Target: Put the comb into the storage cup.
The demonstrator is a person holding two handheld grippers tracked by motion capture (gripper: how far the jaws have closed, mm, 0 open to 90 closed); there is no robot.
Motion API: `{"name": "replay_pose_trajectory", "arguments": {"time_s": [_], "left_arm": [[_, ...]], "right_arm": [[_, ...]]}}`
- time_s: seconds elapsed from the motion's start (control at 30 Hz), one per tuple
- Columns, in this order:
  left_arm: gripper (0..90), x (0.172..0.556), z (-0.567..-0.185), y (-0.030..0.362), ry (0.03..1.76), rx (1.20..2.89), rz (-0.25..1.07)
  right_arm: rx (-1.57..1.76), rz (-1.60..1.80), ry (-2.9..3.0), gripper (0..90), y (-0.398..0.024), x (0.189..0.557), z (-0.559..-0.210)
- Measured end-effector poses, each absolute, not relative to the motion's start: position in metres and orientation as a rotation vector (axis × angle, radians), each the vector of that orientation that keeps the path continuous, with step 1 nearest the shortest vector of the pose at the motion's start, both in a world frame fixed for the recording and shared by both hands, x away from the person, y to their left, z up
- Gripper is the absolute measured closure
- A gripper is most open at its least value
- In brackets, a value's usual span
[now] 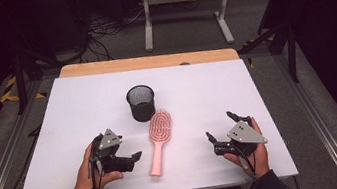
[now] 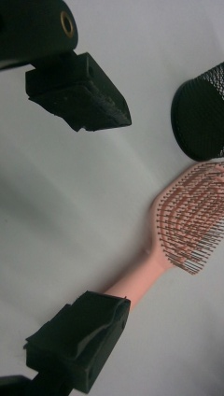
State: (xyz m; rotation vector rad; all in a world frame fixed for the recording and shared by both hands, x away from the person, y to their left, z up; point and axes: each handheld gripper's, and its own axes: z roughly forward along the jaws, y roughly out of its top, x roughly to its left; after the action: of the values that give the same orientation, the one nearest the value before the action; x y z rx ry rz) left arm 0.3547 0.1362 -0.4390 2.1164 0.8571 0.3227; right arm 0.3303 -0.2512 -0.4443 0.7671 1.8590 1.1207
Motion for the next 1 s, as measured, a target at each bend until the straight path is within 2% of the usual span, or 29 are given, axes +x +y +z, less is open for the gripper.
{"name": "replay_pose_trajectory", "arguments": {"time_s": [0.8,1.0], "left_arm": [[13.9,0.362,-0.438,0.075,1.001,2.221,0.267],[18.9,0.366,-0.444,0.064,1.026,2.266,0.239]], "right_arm": [[0.790,1.123,1.861,9.6,-0.257,0.332,-0.443],[0.794,1.119,1.867,9.6,-0.258,0.332,-0.444]]}}
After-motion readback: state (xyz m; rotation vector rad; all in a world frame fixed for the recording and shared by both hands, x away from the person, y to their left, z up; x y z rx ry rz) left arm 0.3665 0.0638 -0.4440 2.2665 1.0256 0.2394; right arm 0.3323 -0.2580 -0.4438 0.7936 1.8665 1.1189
